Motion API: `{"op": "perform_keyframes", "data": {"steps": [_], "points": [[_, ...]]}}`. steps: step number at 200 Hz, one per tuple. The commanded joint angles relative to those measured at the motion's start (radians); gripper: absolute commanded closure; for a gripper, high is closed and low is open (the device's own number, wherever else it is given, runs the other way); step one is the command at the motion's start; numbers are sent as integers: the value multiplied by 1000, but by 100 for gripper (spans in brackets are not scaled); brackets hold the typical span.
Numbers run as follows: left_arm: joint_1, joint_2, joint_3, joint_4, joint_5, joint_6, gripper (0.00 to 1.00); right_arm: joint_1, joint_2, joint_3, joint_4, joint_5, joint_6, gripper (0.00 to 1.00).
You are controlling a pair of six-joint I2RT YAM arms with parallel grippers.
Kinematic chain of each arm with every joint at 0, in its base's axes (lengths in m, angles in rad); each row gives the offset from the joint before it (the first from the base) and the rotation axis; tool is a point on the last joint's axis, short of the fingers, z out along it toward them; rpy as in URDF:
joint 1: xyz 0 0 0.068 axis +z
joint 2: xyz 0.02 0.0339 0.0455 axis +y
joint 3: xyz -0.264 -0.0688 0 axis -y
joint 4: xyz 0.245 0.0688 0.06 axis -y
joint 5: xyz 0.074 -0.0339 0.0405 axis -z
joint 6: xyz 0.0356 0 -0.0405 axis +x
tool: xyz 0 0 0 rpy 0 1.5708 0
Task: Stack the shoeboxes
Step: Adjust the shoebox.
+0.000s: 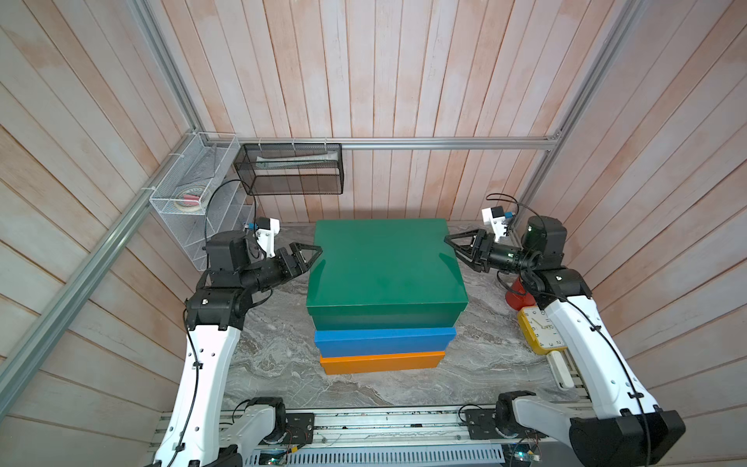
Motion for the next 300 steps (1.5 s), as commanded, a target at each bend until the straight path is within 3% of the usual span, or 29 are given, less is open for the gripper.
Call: {"op": "perform_keyframes", "data": {"steps": [1,29,61,123,233,300], "points": [[-11,-15,-26,-31,48,-2,18,14,10,13,4,13,12,22],[-22,-22,-30,-118,11,30,18,22,13,13,7,6,14,22],[-31,-35,-43,-101,18,15,18,30,19,19,5,6,13,22],[-144,-37,-15,-98,-32,-15,21,30,3,40,-10,4,18,23],[-148,-45,13,-150,-97,15,21,56,-74,-53,0,35,69,24],[-117,-34,77,-204,-198,63,2,-10,-53,-11,-62,40,-8,16]]}}
